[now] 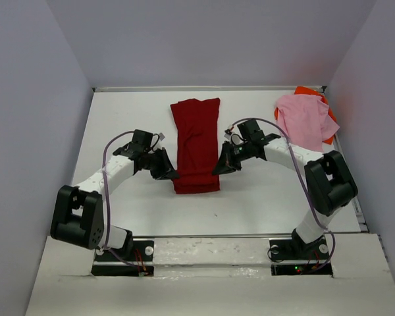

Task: Fold and stack the t-shirts
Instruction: Fold the folded rectangular tshirt in 1/3 of the way

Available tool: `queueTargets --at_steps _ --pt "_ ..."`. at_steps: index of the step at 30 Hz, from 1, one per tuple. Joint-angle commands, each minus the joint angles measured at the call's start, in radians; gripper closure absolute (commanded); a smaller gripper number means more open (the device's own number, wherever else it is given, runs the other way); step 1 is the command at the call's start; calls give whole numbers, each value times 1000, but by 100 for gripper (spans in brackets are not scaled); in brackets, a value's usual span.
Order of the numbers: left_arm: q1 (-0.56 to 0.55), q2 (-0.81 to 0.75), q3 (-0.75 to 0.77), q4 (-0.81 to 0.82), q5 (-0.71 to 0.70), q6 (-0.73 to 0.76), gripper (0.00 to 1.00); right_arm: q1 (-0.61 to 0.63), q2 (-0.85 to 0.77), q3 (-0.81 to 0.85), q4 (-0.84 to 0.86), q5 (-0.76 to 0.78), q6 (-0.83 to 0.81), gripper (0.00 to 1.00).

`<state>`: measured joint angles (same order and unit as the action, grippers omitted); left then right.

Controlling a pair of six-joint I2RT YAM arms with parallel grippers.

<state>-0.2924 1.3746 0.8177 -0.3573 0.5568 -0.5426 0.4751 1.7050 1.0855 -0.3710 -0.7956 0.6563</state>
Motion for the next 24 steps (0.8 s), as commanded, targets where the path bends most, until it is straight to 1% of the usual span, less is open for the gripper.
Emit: queueTargets --at_steps 1,9,13,22,24 --pt "25 14 64 -2 29 47 100 -9 37 70 -19 -24 -3 100" --pt "53 101 107 21 32 96 100 -27 128 114 -17 -1 -44 100" --pt "53 153 146 41 37 115 98 -38 177 145 -17 1 -69 100" --pt "55 253 202 103 14 139 97 -61 268 221 -13 21 -101 100" --pt "55 300 207 135 12 142 97 -70 289 231 -8 22 -109 100"
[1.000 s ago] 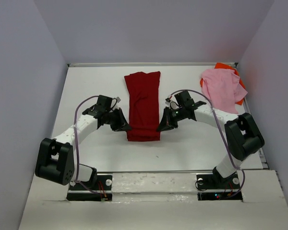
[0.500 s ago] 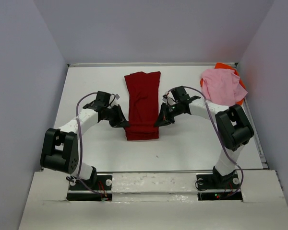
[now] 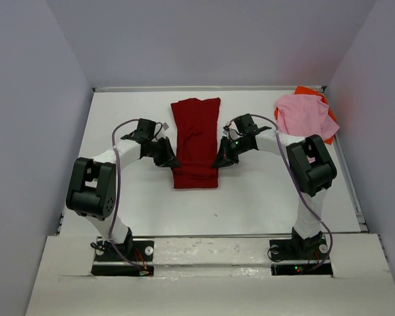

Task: Fold and stack the t-shirts
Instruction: Fold the folded rectangular tshirt in 1/3 of the way

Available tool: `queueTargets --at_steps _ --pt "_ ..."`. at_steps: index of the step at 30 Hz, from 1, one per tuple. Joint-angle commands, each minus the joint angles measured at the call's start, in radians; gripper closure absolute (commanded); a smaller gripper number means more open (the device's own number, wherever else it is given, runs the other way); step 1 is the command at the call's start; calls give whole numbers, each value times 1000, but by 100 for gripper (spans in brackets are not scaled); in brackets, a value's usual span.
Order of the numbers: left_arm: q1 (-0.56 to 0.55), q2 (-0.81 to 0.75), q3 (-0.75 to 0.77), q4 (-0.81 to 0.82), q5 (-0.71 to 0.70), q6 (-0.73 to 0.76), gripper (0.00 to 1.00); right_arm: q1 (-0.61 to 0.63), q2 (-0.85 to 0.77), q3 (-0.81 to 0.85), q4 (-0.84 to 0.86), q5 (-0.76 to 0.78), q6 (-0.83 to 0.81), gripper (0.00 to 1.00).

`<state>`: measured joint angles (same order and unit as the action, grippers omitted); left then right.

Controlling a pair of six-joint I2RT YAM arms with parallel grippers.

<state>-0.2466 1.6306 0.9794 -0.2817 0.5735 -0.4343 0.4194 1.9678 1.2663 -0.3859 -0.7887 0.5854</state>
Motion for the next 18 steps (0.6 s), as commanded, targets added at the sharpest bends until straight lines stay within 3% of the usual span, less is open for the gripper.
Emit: queueTargets --at_steps 1,15,18 --pt "9 63 47 67 -6 35 97 -14 51 57 7 19 -42 100" --pt "7 236 -59 256 -15 22 95 -33 209 48 84 62 -82 100" --pt "7 197 -74 269 -43 14 71 -33 200 54 88 71 -79 95"
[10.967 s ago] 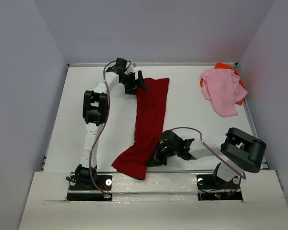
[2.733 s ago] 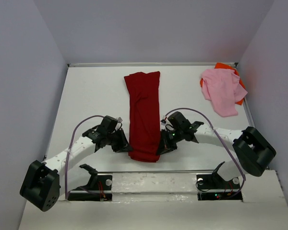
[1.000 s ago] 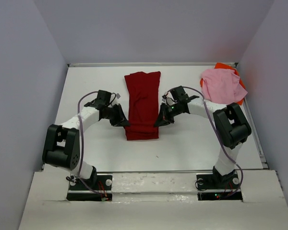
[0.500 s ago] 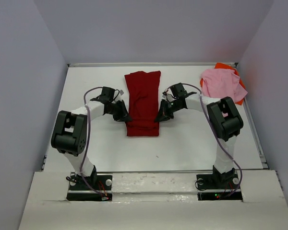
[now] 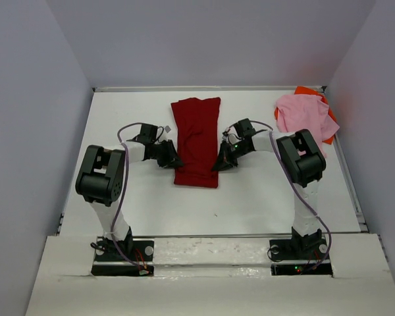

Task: Fold and stack the t-shirts
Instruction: Fold the folded rectangular tshirt in 1/3 of the way

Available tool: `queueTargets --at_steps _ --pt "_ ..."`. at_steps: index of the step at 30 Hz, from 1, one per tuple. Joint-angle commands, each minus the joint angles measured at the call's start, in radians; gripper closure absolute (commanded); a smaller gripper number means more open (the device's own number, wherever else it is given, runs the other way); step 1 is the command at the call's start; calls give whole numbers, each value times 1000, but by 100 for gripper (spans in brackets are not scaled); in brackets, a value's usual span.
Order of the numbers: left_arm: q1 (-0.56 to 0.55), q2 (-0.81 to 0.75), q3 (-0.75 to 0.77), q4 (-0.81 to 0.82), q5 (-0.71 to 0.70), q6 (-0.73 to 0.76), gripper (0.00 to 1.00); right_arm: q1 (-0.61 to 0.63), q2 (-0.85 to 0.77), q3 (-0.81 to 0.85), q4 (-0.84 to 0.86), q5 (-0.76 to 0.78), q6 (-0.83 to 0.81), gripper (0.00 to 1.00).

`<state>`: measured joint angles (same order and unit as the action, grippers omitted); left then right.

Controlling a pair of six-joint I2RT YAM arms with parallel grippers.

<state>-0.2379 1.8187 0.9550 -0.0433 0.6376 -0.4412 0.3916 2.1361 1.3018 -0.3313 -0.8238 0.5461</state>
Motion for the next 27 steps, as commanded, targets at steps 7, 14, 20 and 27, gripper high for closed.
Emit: queueTargets --at_steps 7,14,20,27 --pt "0 -110 -7 -76 -174 36 5 -45 -10 39 8 88 -43 93" --pt "5 -223 -13 -174 -205 52 1 -65 -31 54 -17 83 -46 50" --pt "14 -309 -19 -211 -208 38 1 -65 -47 60 -18 57 -25 42" --pt "15 -429 -59 -190 -83 -43 2 -65 -65 56 -26 48 -9 42"
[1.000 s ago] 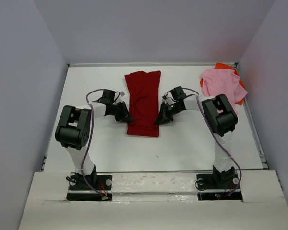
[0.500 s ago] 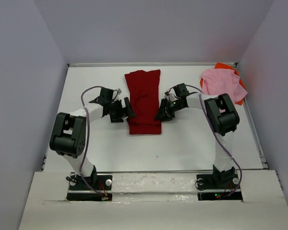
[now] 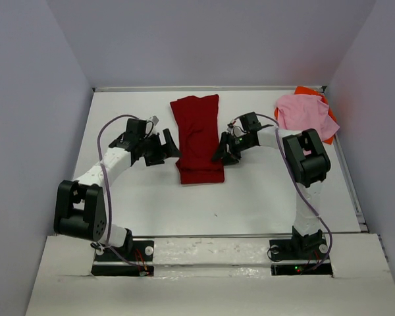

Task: Fold and stack the t-shirts
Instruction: Fold the folded rectangular tshirt in 1/3 of the way

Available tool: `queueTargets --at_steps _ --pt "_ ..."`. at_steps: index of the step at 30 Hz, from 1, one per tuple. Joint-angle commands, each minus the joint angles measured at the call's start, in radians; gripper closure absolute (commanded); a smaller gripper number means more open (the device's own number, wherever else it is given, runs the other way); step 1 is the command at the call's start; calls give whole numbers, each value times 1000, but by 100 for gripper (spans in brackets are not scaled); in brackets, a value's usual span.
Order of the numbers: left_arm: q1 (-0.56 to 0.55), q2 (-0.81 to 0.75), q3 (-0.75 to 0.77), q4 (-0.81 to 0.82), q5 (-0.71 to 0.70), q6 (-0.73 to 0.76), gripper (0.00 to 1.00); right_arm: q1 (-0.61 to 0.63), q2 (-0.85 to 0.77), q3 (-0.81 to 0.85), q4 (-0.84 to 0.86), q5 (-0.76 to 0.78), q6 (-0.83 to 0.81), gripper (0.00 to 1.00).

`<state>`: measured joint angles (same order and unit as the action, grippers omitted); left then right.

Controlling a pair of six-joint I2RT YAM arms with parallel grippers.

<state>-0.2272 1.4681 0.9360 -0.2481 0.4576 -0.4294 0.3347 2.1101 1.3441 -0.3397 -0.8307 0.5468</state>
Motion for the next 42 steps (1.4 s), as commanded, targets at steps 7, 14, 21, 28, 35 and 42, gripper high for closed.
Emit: queueTargets --at_steps 7,14,21,28,35,42 --pt "-7 -137 -198 118 220 -187 100 -8 -27 24 -18 47 -10 42" --pt "-52 -172 -308 275 266 -322 100 -8 -13 35 -16 39 -8 42" --pt "-100 -126 -316 415 262 -405 100 -8 -2 46 -18 33 -8 42" --pt "-170 21 -278 512 175 -436 100 -8 -4 36 -16 28 -15 42" --pt "-273 162 -174 466 52 -407 100 -8 -19 23 -15 28 -16 42" --pt "-282 199 -147 400 -11 -367 100 -8 -32 15 -21 -1 16 42"
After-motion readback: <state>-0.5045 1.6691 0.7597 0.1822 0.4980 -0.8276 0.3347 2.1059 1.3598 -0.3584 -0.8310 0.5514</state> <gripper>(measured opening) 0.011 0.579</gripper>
